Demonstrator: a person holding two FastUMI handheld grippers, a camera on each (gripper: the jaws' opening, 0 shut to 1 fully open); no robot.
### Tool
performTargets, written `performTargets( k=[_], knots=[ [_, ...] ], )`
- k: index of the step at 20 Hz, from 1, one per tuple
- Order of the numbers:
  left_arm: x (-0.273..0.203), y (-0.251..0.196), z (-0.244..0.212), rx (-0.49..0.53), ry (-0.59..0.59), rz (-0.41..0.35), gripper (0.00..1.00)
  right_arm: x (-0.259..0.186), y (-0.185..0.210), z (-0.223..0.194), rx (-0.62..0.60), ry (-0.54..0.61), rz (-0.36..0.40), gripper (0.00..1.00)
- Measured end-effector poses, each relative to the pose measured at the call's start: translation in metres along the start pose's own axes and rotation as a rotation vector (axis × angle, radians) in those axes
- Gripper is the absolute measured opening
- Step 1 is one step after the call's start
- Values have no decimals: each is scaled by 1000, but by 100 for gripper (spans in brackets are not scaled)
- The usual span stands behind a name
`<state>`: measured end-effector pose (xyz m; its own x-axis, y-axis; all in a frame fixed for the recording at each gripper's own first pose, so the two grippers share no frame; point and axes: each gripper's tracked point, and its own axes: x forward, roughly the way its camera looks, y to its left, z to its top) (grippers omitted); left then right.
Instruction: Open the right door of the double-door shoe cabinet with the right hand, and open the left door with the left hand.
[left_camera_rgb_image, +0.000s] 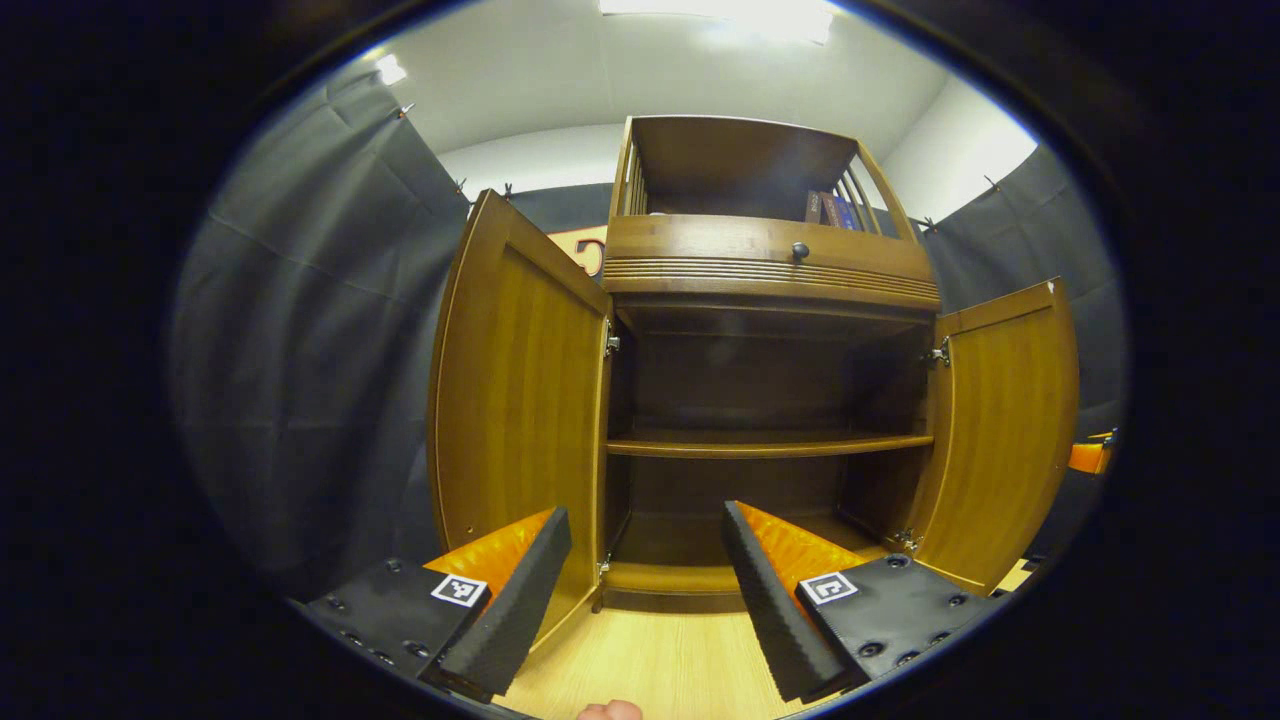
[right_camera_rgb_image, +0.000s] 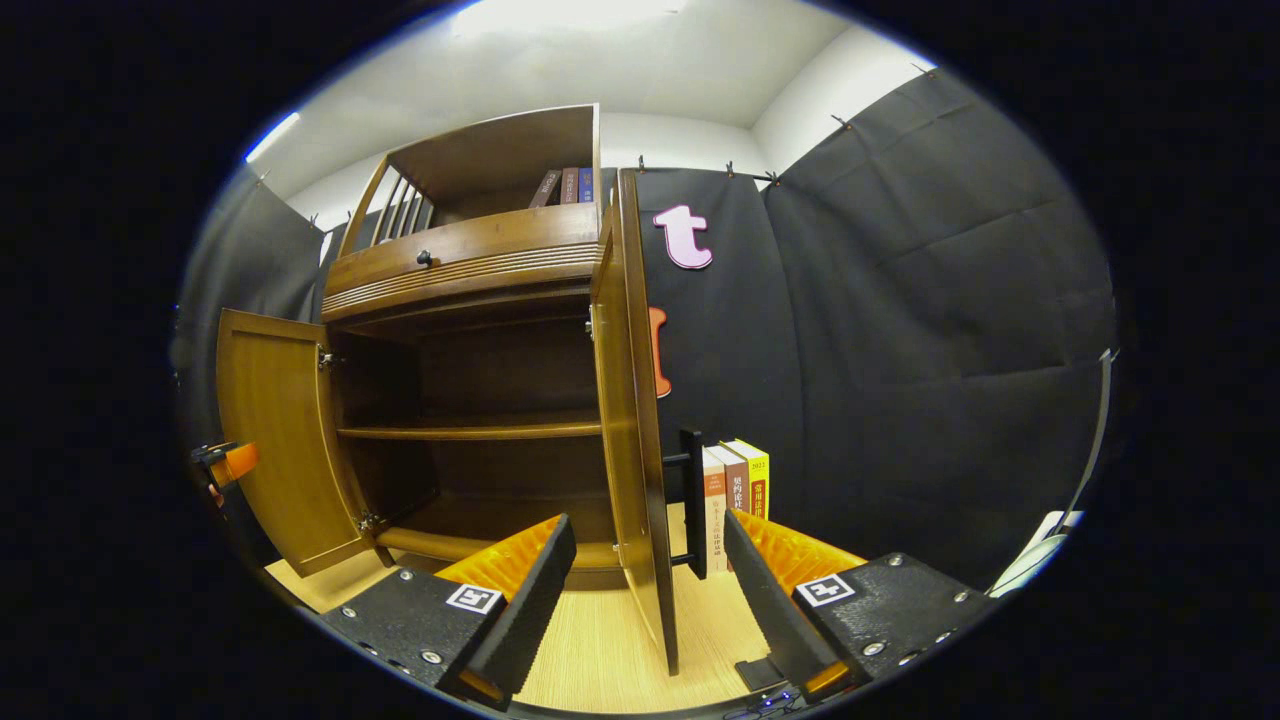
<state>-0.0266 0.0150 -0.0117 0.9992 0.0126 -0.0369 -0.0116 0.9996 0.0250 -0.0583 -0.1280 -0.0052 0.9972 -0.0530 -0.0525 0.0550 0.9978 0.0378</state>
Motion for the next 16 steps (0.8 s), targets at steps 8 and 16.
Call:
performTargets(
  k=[8,16],
  knots=[
    [3,6,0,-2,-7,25,100,4,5,1,-4,-2,14,92],
    [6,3,-2,9,-6,20,100,6,2,-3,-11,5,4,98]
  ],
)
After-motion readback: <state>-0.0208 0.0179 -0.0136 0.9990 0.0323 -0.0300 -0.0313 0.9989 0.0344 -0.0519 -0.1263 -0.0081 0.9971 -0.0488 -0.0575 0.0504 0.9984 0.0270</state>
